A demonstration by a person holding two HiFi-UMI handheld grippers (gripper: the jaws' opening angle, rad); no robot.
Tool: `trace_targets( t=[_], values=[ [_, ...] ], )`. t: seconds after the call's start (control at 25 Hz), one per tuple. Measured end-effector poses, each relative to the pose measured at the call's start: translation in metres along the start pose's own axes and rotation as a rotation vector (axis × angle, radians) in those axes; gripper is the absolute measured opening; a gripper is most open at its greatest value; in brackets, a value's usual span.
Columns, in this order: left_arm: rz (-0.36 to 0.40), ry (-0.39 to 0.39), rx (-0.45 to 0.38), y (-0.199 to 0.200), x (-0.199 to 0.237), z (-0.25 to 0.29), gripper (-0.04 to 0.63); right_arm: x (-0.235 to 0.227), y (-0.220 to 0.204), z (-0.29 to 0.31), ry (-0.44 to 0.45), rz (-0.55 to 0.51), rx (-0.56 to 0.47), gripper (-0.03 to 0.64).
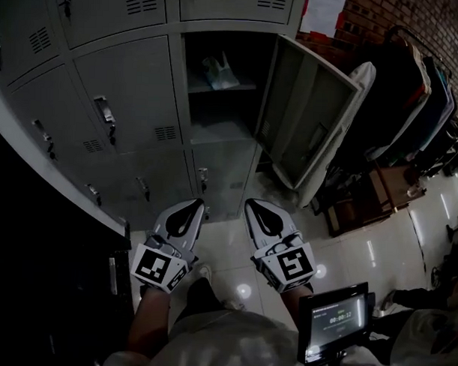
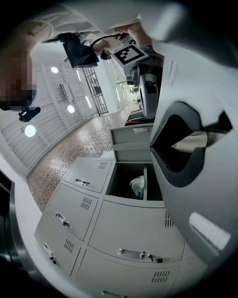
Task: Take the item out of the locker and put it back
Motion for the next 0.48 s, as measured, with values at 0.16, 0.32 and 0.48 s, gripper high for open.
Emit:
trace_targets(
  t=[0.16, 0.32, 0.48],
  values=[
    [0.002, 0.007, 0.002, 0.007, -0.027, -0.017, 0.005, 0.009, 0.006, -0.025, 0.02, 0.007, -0.003, 0.0],
    [0.006, -0.001, 0.026, 0.009, -0.032, -0.029, 0.005, 0.012, 0.012, -0.034, 0.005, 0.01, -0.017, 0.0],
    [0.029, 0.006, 0.033, 0.019, -0.026, -0.034, 0.006, 0.019, 0.023, -0.03, 0.017, 0.017, -0.025, 0.0]
  ],
)
Point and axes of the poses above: the fingertips, and each gripper's own axes: z forward along the fingers, x to its left, y out of its top, the point moved 10 cm from there along -z, backward along the fingers, and after that the axes turned 8 degrees about -x, right-handed, at the moved point
